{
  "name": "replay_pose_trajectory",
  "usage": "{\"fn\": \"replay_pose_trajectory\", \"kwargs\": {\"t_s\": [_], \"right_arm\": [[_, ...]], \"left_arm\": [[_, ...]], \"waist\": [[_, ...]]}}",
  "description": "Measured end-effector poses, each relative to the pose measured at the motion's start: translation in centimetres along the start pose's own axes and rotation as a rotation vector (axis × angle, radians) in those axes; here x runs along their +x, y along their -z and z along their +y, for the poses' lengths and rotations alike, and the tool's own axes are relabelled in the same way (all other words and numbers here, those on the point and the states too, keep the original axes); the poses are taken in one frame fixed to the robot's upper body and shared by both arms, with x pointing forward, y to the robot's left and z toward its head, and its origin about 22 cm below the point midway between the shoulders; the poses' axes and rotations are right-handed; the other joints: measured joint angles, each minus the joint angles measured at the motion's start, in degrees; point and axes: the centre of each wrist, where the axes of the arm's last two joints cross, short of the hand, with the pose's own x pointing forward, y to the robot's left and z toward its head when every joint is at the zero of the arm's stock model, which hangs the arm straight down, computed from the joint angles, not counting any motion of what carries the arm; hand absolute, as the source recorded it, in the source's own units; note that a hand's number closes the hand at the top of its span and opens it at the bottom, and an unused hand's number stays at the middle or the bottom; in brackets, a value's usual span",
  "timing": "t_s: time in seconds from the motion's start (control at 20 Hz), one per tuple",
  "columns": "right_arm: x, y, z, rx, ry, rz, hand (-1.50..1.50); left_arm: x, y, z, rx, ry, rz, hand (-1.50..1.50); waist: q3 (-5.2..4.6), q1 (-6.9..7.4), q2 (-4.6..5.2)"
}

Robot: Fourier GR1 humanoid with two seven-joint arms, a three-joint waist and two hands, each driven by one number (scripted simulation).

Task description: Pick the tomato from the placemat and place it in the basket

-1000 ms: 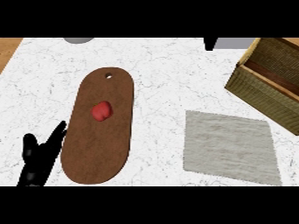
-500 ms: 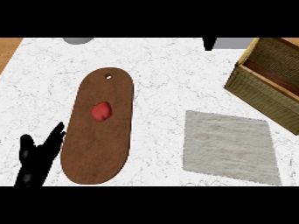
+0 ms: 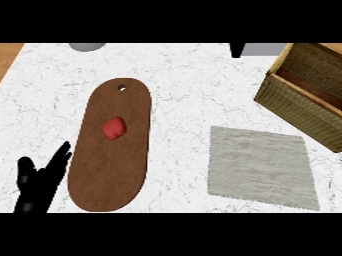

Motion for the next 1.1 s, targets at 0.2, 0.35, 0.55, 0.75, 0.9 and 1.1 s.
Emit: {"fn": "replay_pose_trajectory", "kwargs": {"t_s": [0.2, 0.35, 0.55, 0.75, 0.9, 1.1], "right_arm": [[-1.1, 0.5, -0.5, 0.005, -0.08, -0.03, -1.5], [-1.7, 0.7, -1.7, -0.005, -0.088, -0.053, -1.5], [-2.0, 1.0, -3.5, -0.027, -0.051, -0.067, -1.5], [-2.5, 1.3, -5.5, -0.078, 0.028, -0.056, -1.5], [-3.2, 1.7, -7.4, -0.121, 0.075, -0.026, -1.5], [-5.1, 1.9, -10.3, -0.175, 0.104, 0.013, -1.5]], "left_arm": [[0.0, 0.4, 0.1, 0.003, 0.002, 0.009, 0.0], [-0.1, 0.4, 0.3, 0.001, 0.003, -0.001, 0.0], [0.1, 0.4, -0.2, 0.002, 0.002, 0.002, 0.0], [0.1, 0.6, -0.2, 0.003, 0.006, 0.004, 0.0], [0.1, 0.9, 0.1, 0.006, -0.003, 0.015, 0.0], [-0.1, 0.6, 0.0, 0.014, -0.005, 0.01, 0.0]], "waist": [[0.01, -0.1, 0.0], [0.07, -0.13, -0.11], [0.07, -0.09, -0.08], [0.07, -0.15, -0.12], [0.1, -0.33, -0.19], [0.1, -0.77, -0.35]]}}
